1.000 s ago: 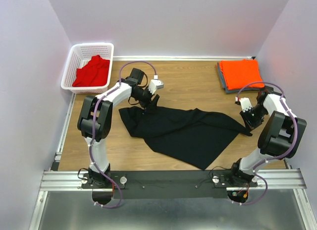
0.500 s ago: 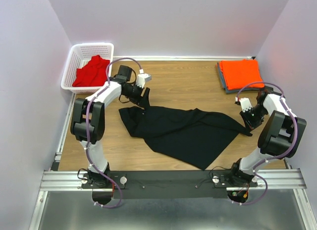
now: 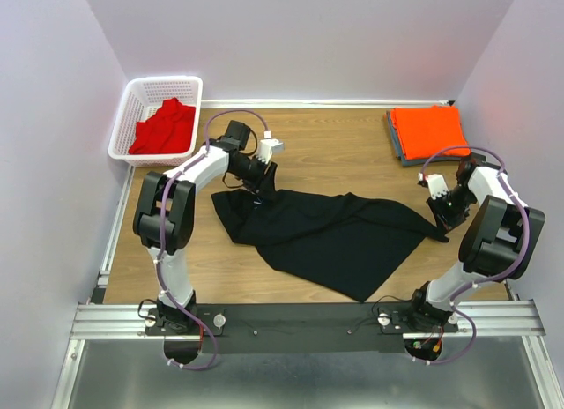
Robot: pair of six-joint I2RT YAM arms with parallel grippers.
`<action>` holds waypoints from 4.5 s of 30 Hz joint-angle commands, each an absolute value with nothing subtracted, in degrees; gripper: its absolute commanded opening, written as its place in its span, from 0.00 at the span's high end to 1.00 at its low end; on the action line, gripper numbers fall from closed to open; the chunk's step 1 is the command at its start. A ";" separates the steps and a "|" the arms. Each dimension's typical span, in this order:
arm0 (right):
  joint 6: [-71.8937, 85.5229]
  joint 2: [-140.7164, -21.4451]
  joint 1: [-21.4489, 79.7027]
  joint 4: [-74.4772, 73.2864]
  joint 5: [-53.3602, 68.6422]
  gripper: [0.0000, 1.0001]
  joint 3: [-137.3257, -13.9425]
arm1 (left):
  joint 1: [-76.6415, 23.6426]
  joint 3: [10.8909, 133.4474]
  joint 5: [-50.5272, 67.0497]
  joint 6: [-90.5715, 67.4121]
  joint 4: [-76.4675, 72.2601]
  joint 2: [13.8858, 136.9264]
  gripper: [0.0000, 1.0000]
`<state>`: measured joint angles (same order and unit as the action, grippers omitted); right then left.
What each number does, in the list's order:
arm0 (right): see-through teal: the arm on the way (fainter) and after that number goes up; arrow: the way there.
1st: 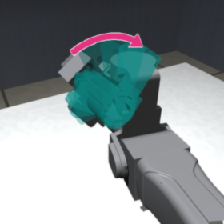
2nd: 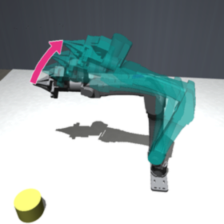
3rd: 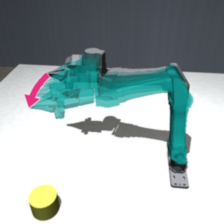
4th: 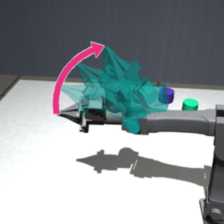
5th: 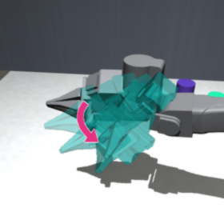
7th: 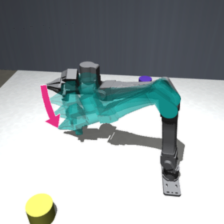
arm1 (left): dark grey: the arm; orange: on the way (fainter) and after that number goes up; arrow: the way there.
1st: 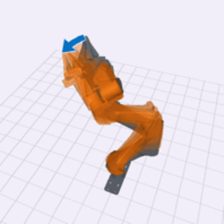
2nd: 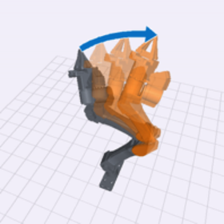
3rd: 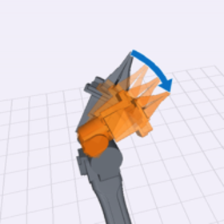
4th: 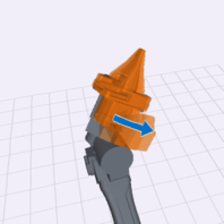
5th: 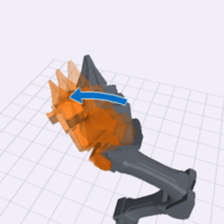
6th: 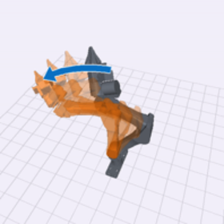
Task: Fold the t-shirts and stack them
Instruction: Flatten out the tshirt
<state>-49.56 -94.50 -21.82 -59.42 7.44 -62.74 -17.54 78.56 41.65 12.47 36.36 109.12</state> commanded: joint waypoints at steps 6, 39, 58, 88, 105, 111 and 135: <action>-49.57 -95.54 -22.15 -58.71 6.24 1.00 -65.21 | -18.54 85.33 44.83 15.46 36.65 107.94 0.94; -49.04 -96.86 -22.15 -57.75 6.33 0.99 -64.95 | -18.81 86.22 37.09 13.53 33.67 110.40 1.00; -51.85 -92.02 -22.68 -58.18 5.36 0.99 -61.44 | -21.00 43.18 17.77 77.69 51.16 64.71 0.54; -53.61 -89.65 -22.59 -59.06 6.85 0.99 -58.53 | -20.21 71.89 46.23 41.66 45.09 99.84 0.19; -52.82 -91.93 -22.59 -59.06 6.33 0.99 -61.79 | -22.06 67.25 40.44 60.89 61.07 80.26 1.00; -53.09 -92.02 -22.59 -59.06 5.63 0.99 -61.44 | -27.76 46.17 24.63 74.50 63.37 62.16 1.00; -53.17 -90.97 -22.59 -59.06 5.36 0.99 -60.03 | -24.97 71.10 43.32 38.58 43.33 92.98 0.46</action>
